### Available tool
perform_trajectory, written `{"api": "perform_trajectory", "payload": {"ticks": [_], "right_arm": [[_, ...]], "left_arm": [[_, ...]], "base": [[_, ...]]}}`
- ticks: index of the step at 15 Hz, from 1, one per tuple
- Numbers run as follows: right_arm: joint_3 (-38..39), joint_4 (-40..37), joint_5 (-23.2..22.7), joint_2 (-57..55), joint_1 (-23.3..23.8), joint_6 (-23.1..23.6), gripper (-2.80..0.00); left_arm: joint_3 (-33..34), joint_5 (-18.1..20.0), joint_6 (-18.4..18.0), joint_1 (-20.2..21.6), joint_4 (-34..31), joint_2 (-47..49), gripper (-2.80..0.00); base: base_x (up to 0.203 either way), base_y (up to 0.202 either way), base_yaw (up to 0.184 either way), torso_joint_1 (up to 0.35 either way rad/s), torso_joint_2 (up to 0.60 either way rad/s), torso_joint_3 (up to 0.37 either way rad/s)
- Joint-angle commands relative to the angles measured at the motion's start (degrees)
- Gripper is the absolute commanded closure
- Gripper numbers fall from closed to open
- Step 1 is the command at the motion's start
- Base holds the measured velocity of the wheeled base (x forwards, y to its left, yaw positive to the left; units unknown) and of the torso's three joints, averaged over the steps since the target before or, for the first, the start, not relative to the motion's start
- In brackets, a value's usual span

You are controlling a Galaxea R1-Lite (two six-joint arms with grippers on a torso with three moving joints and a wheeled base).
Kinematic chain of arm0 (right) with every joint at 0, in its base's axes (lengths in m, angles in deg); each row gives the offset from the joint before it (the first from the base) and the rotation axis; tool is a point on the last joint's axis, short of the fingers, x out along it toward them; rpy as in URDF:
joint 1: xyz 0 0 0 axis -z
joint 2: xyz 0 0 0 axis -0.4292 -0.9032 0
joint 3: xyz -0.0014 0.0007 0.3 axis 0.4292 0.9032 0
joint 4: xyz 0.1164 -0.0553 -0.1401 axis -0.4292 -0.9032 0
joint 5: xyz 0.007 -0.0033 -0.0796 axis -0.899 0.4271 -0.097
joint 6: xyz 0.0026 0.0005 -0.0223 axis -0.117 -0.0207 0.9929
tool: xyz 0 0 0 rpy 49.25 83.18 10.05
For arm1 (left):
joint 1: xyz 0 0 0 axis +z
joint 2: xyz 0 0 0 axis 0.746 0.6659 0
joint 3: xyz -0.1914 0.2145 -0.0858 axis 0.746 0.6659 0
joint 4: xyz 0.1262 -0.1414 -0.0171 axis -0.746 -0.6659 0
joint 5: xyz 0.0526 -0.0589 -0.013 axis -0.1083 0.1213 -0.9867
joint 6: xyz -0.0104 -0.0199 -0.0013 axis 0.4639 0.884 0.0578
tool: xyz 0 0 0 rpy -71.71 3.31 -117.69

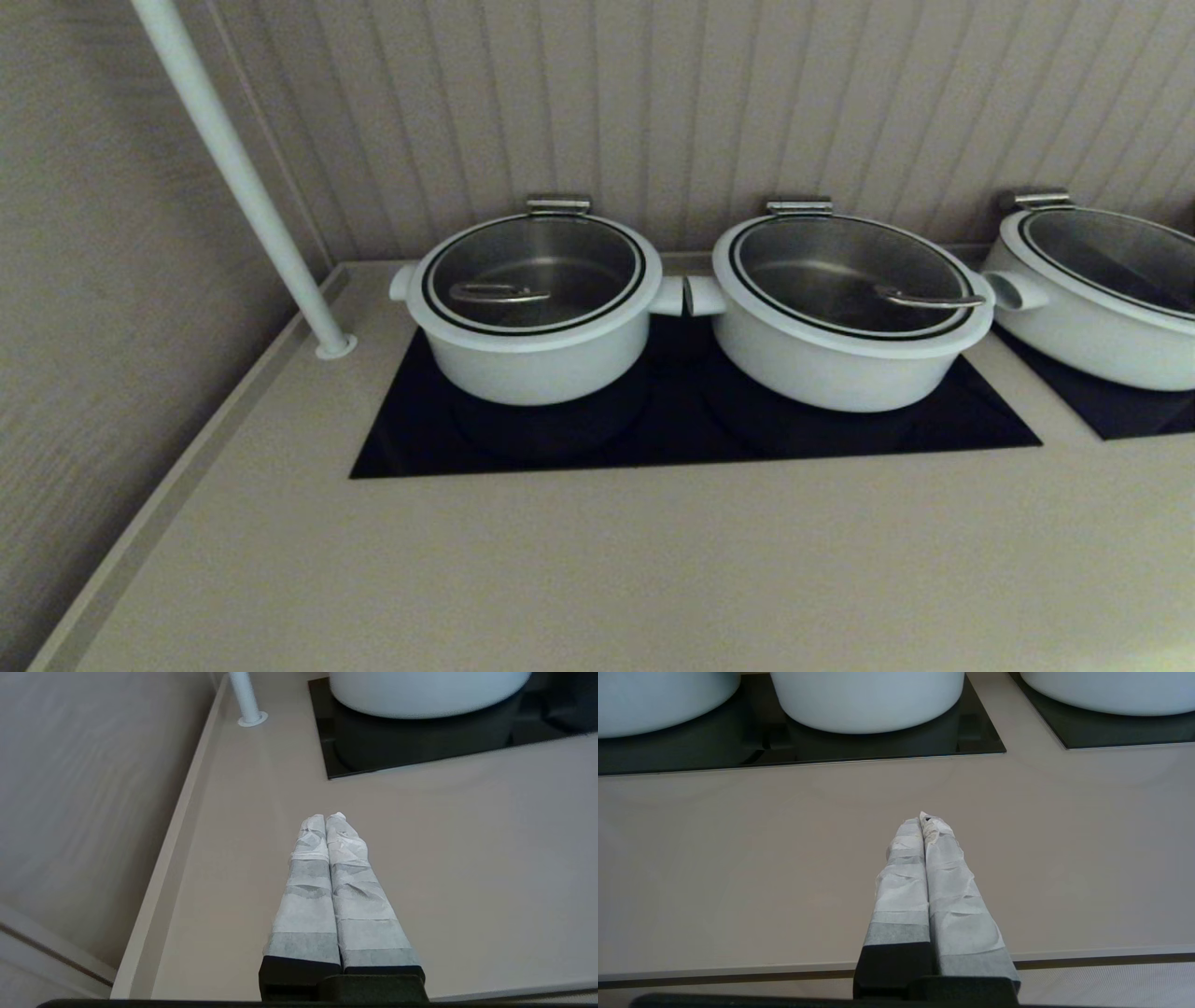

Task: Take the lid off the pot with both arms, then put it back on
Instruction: Open the food pot lid a small opening with the left arm

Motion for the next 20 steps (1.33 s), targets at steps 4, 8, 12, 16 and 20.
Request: {"api": "perform_trajectory", "payload": {"ticks": [4, 8, 12, 16, 20], "right_arm": [[0.0, 0.0, 0.0, 0.0, -0.1, 0.0, 0.00], [0.0, 0.0, 0.0, 0.0, 0.0, 0.0, 0.00], [0.0, 0.0, 0.0, 0.0, 0.0, 0.0, 0.00], [0.0, 0.0, 0.0, 0.0, -0.1, 0.0, 0.00], [0.0, 0.0, 0.0, 0.0, 0.0, 0.0, 0.00]], "left_arm": [[0.0, 3.3, -2.7, 0.0, -0.2, 0.0, 0.00], [0.0, 3.3, -2.3, 0.0, -0.3, 0.0, 0.00], [-1.5, 4.3, -2.1, 0.0, 0.1, 0.0, 0.00], [-6.6, 13.7, -2.0, 0.0, -0.5, 0.1, 0.00], [-9.8, 19.0, -2.5, 0.0, -0.7, 1.7, 0.00]], "base": [[0.000, 0.000, 0.000, 0.000, 0.00, 0.000], [0.000, 0.000, 0.000, 0.000, 0.00, 0.000], [0.000, 0.000, 0.000, 0.000, 0.00, 0.000], [0.000, 0.000, 0.000, 0.000, 0.00, 0.000], [0.000, 0.000, 0.000, 0.000, 0.00, 0.000]]}}
